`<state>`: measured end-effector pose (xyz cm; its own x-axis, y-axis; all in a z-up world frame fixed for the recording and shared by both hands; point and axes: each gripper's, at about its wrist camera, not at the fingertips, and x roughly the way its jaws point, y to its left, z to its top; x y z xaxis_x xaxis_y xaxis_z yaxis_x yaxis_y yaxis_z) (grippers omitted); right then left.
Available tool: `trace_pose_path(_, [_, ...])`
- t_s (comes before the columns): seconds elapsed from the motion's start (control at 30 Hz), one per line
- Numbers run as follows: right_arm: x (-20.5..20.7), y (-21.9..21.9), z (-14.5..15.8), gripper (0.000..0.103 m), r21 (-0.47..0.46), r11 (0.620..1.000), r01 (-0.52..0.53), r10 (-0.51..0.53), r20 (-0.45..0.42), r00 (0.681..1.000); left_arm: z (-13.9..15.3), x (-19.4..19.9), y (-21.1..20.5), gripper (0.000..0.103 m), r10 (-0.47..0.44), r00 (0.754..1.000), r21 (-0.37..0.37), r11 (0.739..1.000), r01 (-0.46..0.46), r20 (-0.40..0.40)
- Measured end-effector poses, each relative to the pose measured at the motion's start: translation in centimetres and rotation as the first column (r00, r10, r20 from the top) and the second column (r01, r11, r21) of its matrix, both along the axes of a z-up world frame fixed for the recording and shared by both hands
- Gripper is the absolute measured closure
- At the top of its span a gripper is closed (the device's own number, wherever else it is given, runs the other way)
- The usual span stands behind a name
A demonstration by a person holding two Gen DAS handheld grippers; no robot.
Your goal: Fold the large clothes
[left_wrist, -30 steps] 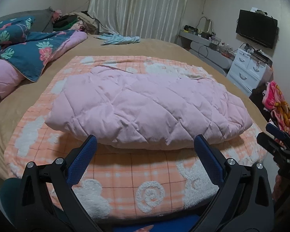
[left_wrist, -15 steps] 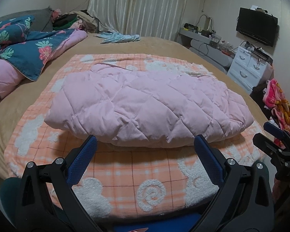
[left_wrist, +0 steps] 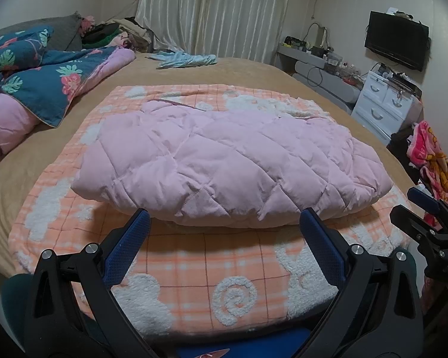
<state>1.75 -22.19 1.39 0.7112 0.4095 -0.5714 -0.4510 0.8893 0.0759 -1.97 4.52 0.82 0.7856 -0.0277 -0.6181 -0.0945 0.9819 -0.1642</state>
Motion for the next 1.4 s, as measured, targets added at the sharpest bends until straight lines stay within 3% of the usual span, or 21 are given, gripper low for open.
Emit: trace_pose_path(1.4, [0.07,-0.41,-0.03,0.004,-0.014,1.000,0.018,-0.018,0.006,1.000,0.40,-0.28,0.65,0.009,0.000,1.000,-0.012,1.000,0.000,0.005])
